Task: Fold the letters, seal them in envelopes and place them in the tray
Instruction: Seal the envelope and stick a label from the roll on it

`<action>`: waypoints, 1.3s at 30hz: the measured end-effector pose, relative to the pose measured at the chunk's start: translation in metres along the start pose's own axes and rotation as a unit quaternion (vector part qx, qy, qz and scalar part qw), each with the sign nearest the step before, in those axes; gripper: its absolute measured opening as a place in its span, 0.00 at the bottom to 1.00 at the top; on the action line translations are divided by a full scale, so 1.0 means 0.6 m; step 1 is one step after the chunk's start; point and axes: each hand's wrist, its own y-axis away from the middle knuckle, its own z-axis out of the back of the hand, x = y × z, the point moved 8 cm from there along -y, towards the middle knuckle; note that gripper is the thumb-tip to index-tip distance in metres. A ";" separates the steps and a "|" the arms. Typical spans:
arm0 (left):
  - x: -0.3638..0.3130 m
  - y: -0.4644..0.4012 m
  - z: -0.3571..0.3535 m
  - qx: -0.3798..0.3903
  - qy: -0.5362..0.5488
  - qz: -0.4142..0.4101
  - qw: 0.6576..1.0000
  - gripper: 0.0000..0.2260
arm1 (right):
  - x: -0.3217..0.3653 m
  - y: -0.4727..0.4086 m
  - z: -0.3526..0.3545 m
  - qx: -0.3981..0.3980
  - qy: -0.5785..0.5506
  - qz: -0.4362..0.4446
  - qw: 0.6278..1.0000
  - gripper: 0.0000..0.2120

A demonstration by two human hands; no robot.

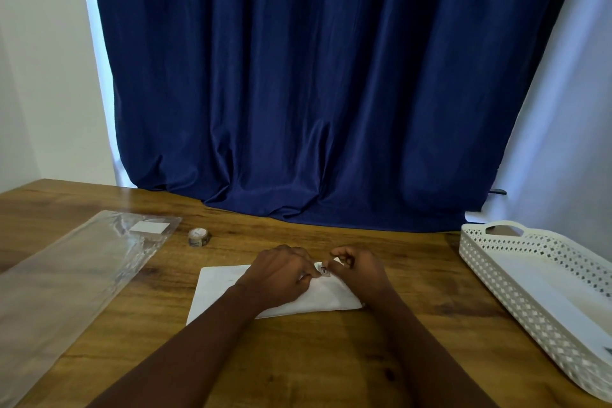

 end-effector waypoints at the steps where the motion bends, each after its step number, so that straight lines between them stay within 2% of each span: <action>1: -0.001 0.000 0.001 0.000 0.004 -0.003 1.000 0.15 | -0.004 -0.004 -0.001 -0.004 -0.005 -0.014 1.000 0.14; 3: -0.002 -0.001 0.002 -0.003 0.011 -0.006 1.000 0.14 | -0.003 -0.011 -0.004 -0.007 0.005 -0.020 1.000 0.14; 7: 0.000 -0.002 0.002 -0.002 0.018 -0.008 1.000 0.14 | 0.002 -0.017 -0.009 -0.022 0.004 -0.027 0.999 0.08; 17: -0.004 0.009 0.004 0.023 0.053 -0.013 0.998 0.16 | -0.003 -0.018 -0.012 -0.040 0.029 -0.030 0.998 0.05; 22: -0.005 0.011 -0.007 0.046 0.041 0.011 0.998 0.22 | 0.001 -0.021 -0.008 -0.036 0.025 -0.018 0.999 0.12; 25: -0.010 0.009 -0.021 0.082 0.004 0.013 0.997 0.22 | 0.002 -0.020 -0.006 -0.034 0.045 -0.019 0.998 0.15; 30: -0.004 0.009 -0.029 0.114 0.025 0.018 0.993 0.23 | 0.001 -0.018 -0.008 -0.039 0.060 -0.031 0.997 0.17; 35: 0.003 0.005 -0.037 0.103 0.061 0.022 0.993 0.22 | -0.001 -0.017 -0.012 -0.053 0.090 -0.039 0.994 0.16; 39: 0.019 0.010 -0.022 0.057 0.126 0.042 0.990 0.17 | -0.003 -0.018 -0.011 -0.056 0.086 -0.039 0.994 0.14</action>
